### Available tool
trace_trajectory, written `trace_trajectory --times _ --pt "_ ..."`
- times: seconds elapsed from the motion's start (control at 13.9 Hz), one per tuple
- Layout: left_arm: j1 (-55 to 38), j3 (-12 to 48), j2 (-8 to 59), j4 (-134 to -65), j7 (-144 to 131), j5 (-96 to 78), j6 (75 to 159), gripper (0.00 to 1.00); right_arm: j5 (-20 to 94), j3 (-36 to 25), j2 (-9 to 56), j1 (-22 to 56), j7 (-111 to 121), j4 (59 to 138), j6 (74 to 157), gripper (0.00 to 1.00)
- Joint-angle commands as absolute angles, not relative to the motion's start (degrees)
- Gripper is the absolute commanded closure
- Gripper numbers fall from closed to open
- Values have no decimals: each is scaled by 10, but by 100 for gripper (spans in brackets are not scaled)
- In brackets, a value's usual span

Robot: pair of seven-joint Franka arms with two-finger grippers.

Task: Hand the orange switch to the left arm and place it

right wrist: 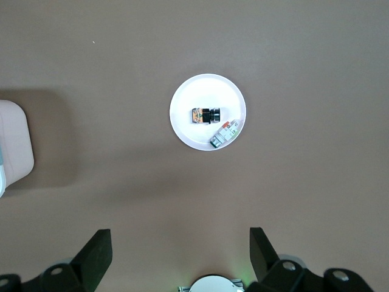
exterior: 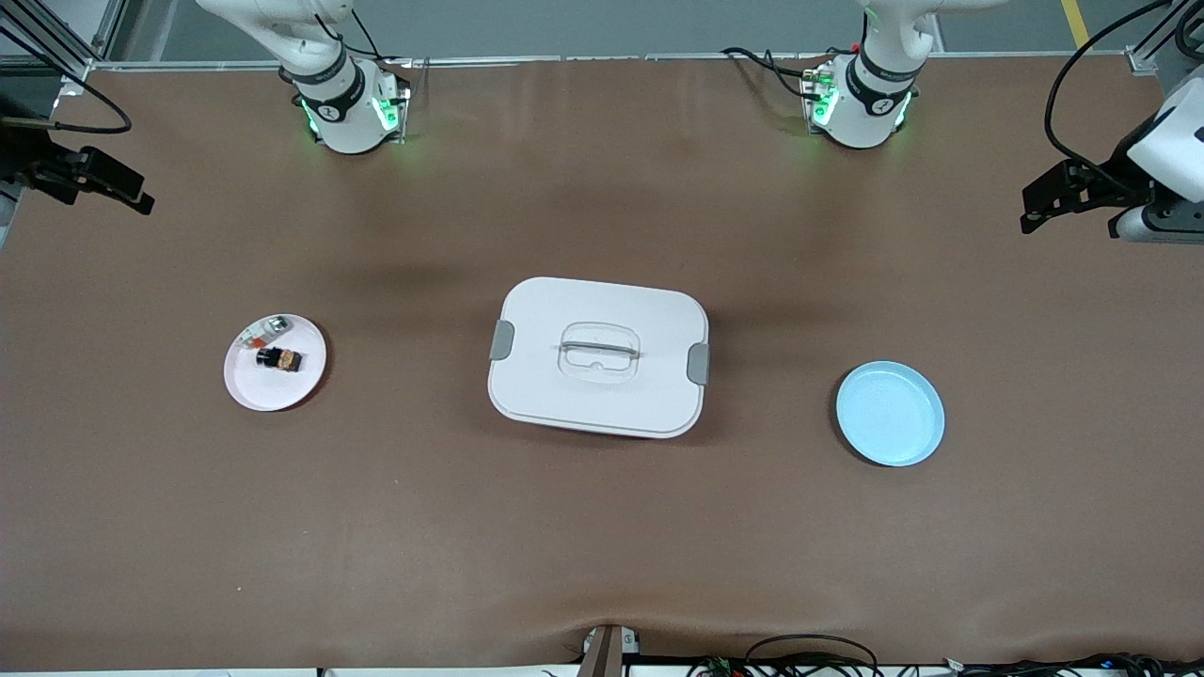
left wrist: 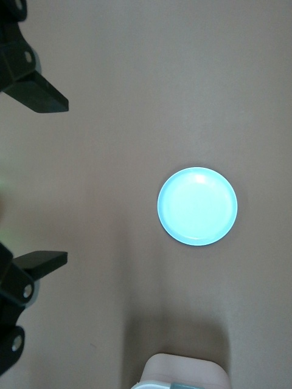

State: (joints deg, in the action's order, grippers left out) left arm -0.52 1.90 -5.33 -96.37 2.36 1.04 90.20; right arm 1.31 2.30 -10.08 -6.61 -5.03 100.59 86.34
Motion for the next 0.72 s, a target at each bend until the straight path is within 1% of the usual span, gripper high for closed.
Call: trace_trajectory --times 0.0,0.65 --pt "-4 19 -46 -947 32 15 891 0 12 27 -112 -76 -43 1013 860 0" --pt "-4 19 -46 -947 32 15 890 0 19 27 -103 -89 -44 1002 869 0"
